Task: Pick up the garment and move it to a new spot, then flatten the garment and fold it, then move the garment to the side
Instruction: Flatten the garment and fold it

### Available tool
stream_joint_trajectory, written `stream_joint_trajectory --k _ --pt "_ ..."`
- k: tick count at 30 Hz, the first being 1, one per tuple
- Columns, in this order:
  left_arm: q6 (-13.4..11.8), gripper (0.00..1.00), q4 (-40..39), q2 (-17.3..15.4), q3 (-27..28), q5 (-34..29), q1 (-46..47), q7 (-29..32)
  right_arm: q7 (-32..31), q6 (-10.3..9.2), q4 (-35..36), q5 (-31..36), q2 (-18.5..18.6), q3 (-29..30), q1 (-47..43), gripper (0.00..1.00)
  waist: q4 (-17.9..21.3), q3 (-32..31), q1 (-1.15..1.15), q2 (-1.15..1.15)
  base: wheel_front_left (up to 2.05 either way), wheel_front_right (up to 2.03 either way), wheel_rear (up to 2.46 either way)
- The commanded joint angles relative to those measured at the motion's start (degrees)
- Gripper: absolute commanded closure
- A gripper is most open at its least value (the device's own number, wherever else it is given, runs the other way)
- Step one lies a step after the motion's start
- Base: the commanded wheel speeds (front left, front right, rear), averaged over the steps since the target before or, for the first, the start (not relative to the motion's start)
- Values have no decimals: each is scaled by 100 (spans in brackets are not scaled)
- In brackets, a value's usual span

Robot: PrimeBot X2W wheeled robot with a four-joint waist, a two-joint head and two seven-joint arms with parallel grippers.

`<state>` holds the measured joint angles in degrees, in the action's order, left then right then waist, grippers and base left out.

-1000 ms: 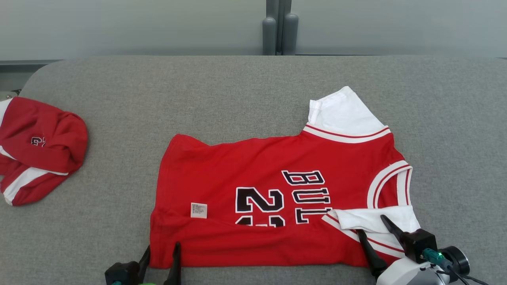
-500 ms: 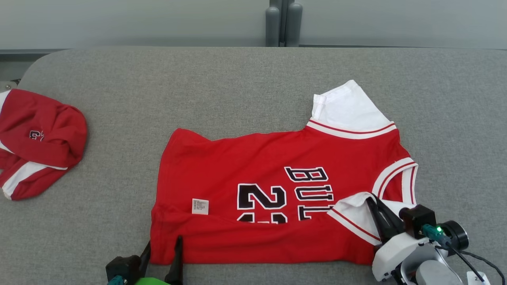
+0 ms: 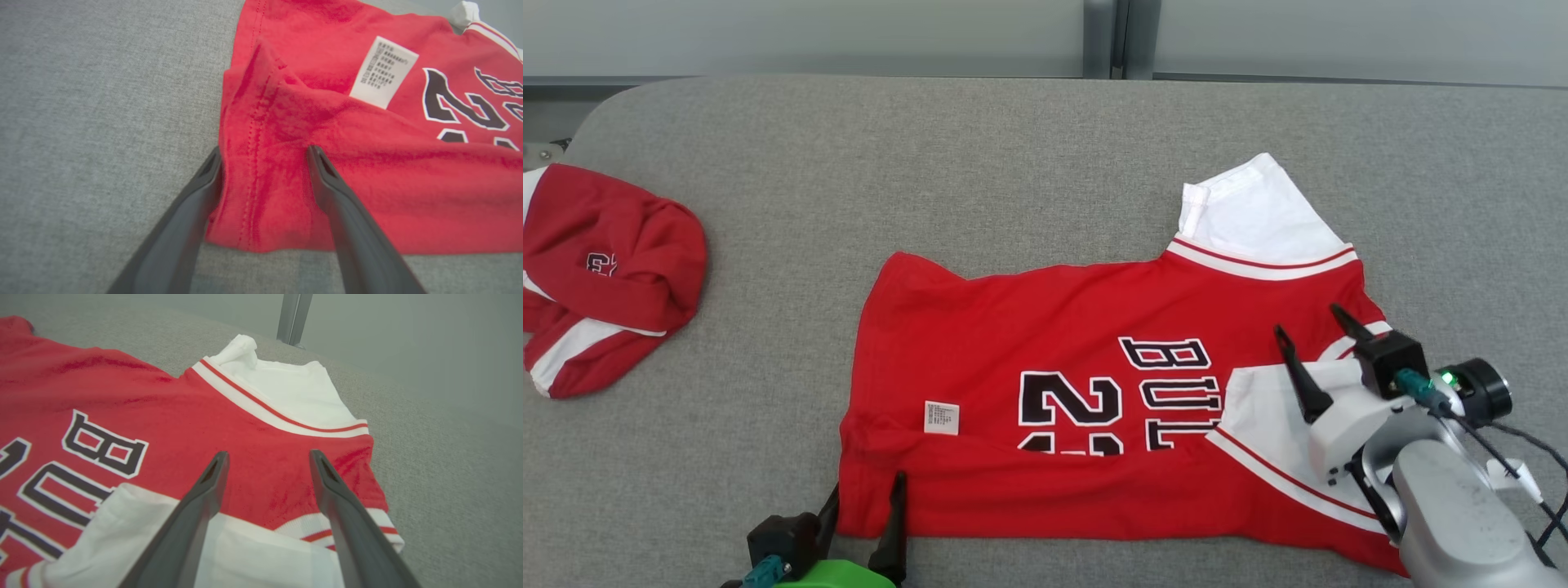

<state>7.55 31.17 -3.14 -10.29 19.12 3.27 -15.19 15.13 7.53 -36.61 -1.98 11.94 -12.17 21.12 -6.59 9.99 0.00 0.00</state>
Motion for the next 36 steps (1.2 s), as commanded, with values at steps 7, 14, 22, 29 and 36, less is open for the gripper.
stream_joint_trajectory --k 7,14,22,29,36 --pt "-11 0 -109 -13 64 -23 104 10 0 -9 353 29 -116 567 305 0 67 16 0 0 0 0 0" --pt "-11 0 -521 -18 171 -251 323 6 0 -9 522 1 -159 628 197 0 130 64 0 0 0 0 0" --pt "-11 0 -413 -303 23 -248 1481 6 0 -9 458 26 -146 553 825 0 153 582 0 0 0 0 0" --pt "-11 0 417 -638 -436 137 2551 6 0 -9 359 70 -217 373 1474 0 264 959 0 0 0 0 0" --pt "-11 0 1309 -821 -912 532 3282 6 0 -9 328 42 -255 252 1762 0 356 1127 0 0 0 0 0"
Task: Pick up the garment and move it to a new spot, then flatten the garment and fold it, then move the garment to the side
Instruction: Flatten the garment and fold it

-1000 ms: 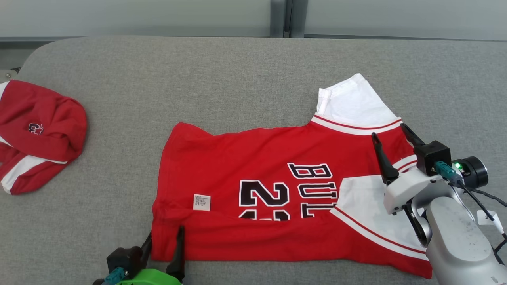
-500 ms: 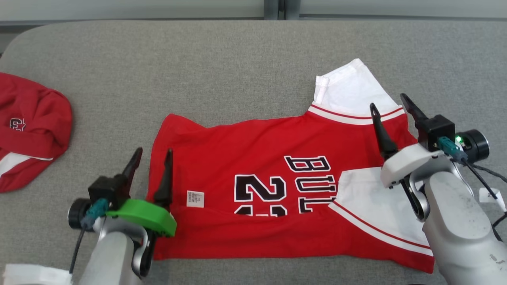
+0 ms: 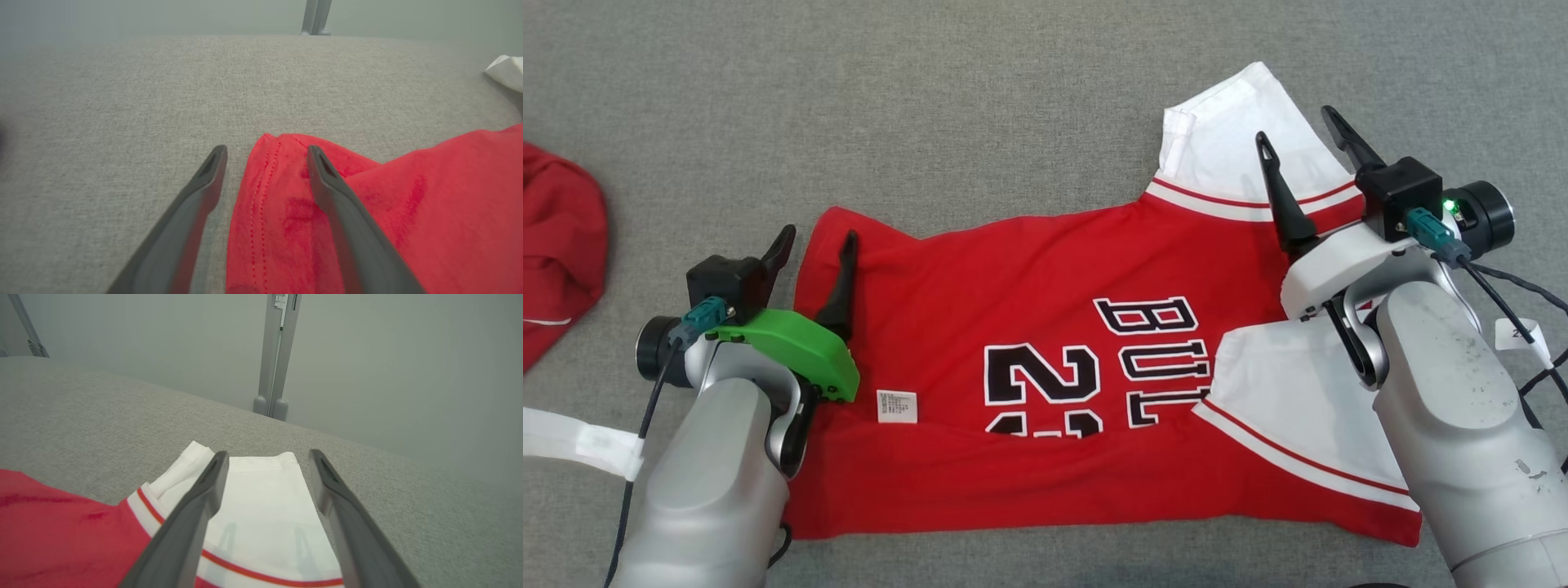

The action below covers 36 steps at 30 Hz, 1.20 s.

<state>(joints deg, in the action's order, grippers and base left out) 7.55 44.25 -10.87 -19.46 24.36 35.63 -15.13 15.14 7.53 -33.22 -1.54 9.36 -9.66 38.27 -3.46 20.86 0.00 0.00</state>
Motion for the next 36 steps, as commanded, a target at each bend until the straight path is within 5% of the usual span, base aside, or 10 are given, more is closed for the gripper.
stream_joint_trajectory --k 1,13,14,15,16,17,22,36 --pt "-11 0 109 -58 -86 61 113 1 -1 -9 -12 -7 -1 -12 65 0 54 50 0 0 0 0 0" --pt "-11 3 726 -110 -592 593 548 2 -1 -9 -213 -136 117 -205 437 0 86 169 0 0 0 0 0" --pt "-11 9 735 -111 -639 616 568 4 -1 -9 -239 -141 132 -219 464 0 75 172 0 0 0 0 0" --pt "-11 52 722 -117 -679 643 599 5 -1 -9 -270 -147 139 -238 495 0 62 177 0 0 0 0 0" --pt "-11 52 722 -117 -679 643 599 5 -1 -9 -270 -147 139 -238 495 0 62 177 0 0 0 0 0" --pt "-11 100 688 -133 -745 675 624 4 0 -9 -414 -209 150 -265 571 0 32 183 0 0 0 0 0" --pt "-11 100 576 -145 -751 749 688 3 -152 -9 -733 -370 175 -343 909 0 -60 231 0 0 0 0 0" --pt "-11 100 39 282 -372 426 569 1 -1828 -9 -2243 -841 424 -379 2192 0 -593 439 0 0 0 0 0"
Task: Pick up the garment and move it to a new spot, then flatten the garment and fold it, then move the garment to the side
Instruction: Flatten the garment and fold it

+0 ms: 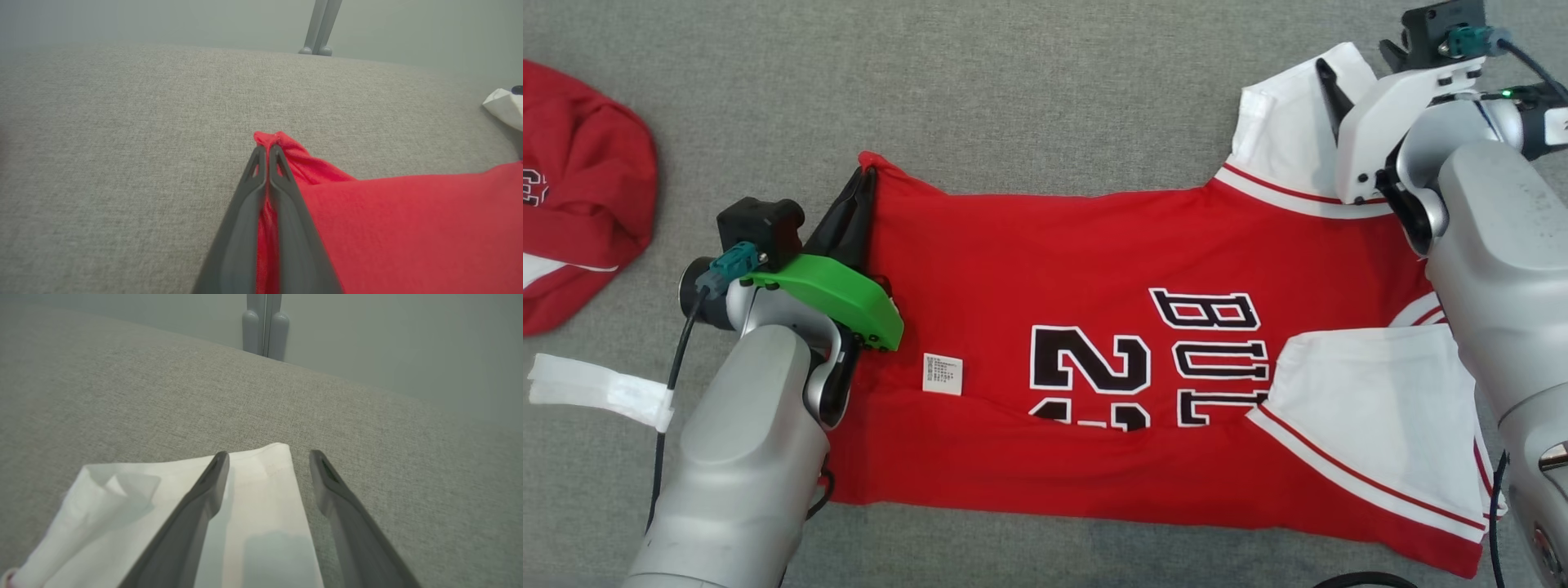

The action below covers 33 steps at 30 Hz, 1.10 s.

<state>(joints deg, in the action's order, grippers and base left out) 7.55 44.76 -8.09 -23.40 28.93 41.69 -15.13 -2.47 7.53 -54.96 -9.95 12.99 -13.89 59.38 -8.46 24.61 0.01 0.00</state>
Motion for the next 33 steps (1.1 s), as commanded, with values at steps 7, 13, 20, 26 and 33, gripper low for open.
stream_joint_trajectory --k 7,13,20,26,33 --pt "-11 100 -109 139 12 -90 -11 1 -401 -9 -641 174 56 305 313 0 -236 150 -1 0 0 0 0" --pt "-11 100 -149 132 41 -124 11 1 -130 -11 -789 268 -21 421 346 100 -212 150 -1 0 0 0 0" --pt "-11 100 -109 41 202 -164 -190 1 597 -10 -721 260 -39 477 245 100 -23 -141 -1 0 0 0 0" --pt "-11 100 -85 -7 391 -203 -531 1 1171 -10 -584 1 22 362 -141 100 160 -565 -1 0 0 0 0" --pt "-11 100 -261 -35 580 -226 -940 1 1524 -10 -132 -514 115 12 -852 100 297 -937 -1 0 0 0 0"
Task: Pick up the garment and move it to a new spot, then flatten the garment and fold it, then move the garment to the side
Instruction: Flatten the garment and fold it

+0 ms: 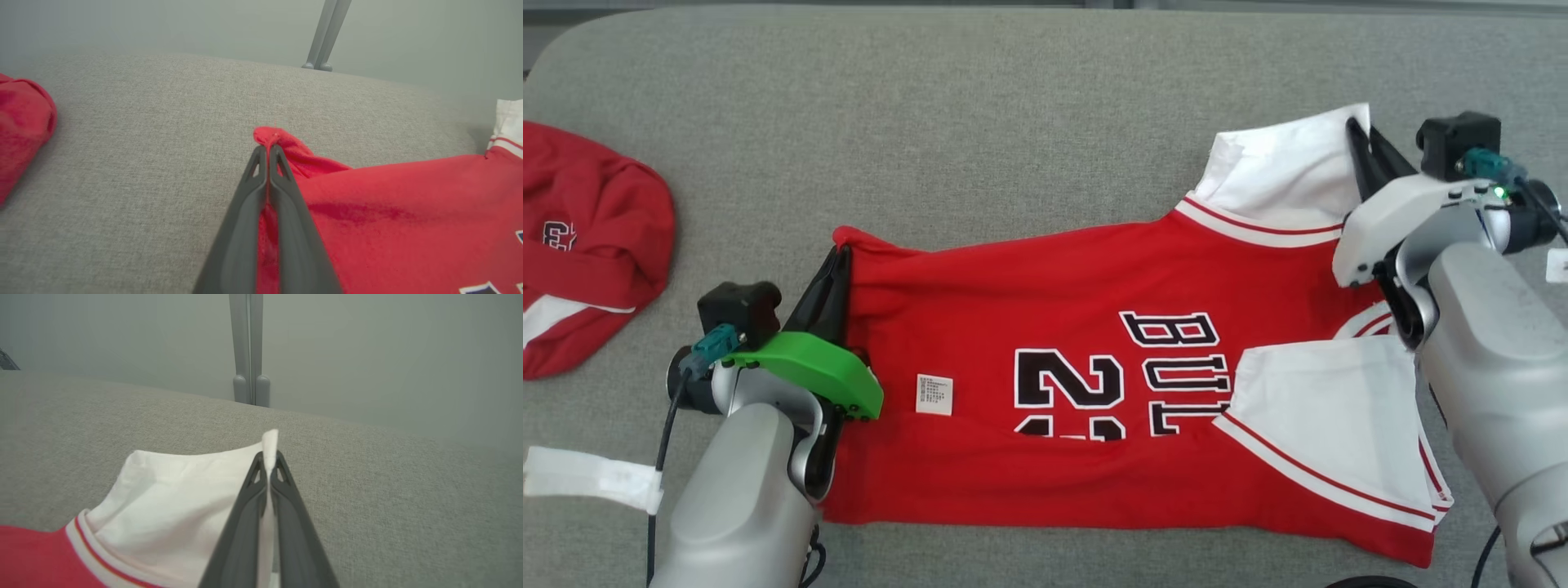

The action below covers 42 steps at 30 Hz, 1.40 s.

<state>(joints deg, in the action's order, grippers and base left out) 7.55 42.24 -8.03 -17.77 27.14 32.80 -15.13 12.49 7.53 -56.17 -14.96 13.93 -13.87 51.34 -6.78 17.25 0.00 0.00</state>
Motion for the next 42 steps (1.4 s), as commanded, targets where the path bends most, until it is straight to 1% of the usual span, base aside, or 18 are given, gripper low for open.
stream_joint_trajectory --k 1,7,10,12,17,23,33,40,41,42 --pt "-11 100 -62 -49 61 -60 -131 1 55 -9 99 -115 47 -70 -200 100 147 -269 0 0 0 0 0" --pt "-11 100 -321 -10 210 -133 -665 1 180 -9 906 -728 234 -450 -1170 100 219 -646 0 0 0 0 0" --pt "-11 100 -455 -5 273 -144 -968 1 198 -9 1306 -1026 338 -543 -1716 100 237 -789 0 0 0 0 0" --pt "-11 100 -535 -8 317 -159 -1157 1 211 -9 1554 -1168 420 -563 -2039 100 247 -862 0 0 0 0 0" --pt "-11 100 -612 50 464 -132 -1633 1 224 -9 2031 -1423 486 -468 -2796 100 293 -1007 0 0 0 0 0" --pt "-11 100 -627 149 588 -96 -2102 1 207 -9 2314 -1470 451 -394 -3463 100 332 -1190 0 0 0 0 0" --pt "-11 100 -712 256 834 -189 -2569 1 243 -9 2858 -1365 359 -31 -4136 100 395 -1383 0 0 0 0 0" --pt "-11 100 -625 280 874 -247 -2688 1 156 -9 2888 -1226 298 104 -4429 100 416 -1371 0 0 0 0 0" --pt "-11 84 -577 288 862 -242 -2690 1 117 -9 2857 -1226 270 126 -4463 100 420 -1359 0 0 0 0 0" --pt "-11 23 -561 295 866 -240 -2684 1 90 -9 2841 -1245 236 148 -4488 27 423 -1339 0 0 0 0 0"
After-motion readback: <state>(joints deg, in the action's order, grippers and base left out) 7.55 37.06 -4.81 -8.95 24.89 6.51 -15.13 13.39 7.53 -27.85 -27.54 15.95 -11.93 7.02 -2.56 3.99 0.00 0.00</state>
